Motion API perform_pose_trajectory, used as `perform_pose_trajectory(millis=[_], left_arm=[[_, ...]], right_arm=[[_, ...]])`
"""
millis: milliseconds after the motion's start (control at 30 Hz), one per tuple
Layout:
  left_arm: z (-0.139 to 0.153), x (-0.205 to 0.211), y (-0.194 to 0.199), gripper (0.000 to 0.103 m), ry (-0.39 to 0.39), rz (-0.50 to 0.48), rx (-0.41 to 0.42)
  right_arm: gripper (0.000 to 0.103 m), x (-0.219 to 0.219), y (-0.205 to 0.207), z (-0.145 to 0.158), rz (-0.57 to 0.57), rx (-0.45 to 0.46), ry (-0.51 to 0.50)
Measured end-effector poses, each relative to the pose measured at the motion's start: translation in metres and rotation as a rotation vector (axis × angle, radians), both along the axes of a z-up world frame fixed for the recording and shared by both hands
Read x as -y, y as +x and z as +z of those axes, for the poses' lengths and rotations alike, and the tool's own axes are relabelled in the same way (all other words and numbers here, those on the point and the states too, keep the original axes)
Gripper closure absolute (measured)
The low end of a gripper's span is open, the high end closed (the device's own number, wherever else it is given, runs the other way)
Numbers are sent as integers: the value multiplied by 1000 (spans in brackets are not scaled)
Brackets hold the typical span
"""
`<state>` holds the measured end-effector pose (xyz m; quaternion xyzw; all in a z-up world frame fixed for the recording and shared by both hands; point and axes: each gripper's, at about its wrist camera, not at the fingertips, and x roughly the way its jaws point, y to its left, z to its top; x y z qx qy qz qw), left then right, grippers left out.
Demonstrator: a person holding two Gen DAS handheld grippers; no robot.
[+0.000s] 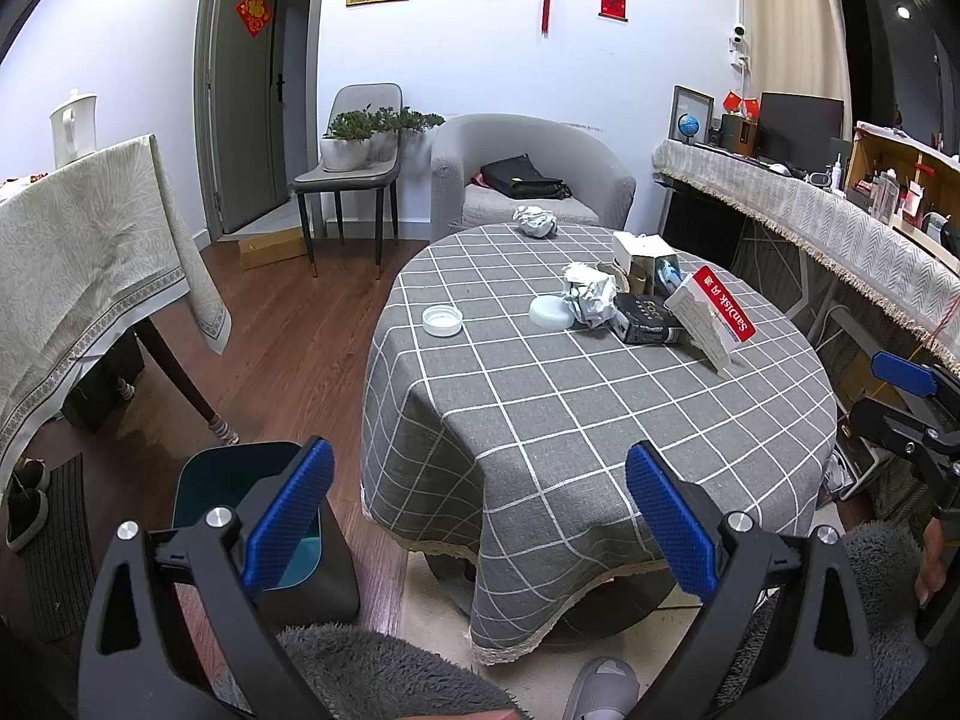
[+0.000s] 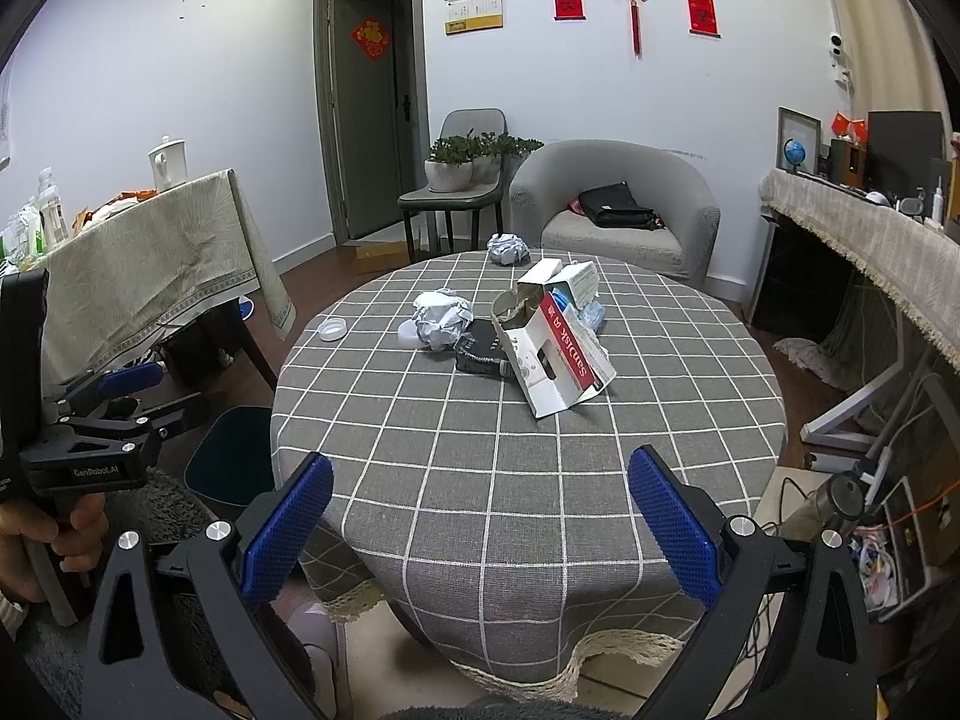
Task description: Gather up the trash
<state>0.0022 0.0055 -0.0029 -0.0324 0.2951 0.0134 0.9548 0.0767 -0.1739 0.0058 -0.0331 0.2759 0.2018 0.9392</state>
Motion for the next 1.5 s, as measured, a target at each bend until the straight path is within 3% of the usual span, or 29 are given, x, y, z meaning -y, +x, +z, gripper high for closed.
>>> perform_pose_trajectory(millis=[600, 800, 933, 1167, 1500], left_arm=[[6, -4, 1, 4, -37, -30, 16], [7, -8, 16, 6, -37, -82, 13], [8, -11, 32, 22, -49, -113, 0], [8, -17, 63, 34, -38, -152, -24], [-12, -27, 128, 61, -12, -181, -106]], right_arm=[[3, -2, 1, 16, -19, 43, -56], [3, -4, 20, 27, 45, 48, -41], [7, -10, 39, 27, 92, 30, -62], [19, -10, 79, 23, 131, -11, -87], [39, -5, 128, 13, 169, -71, -77]])
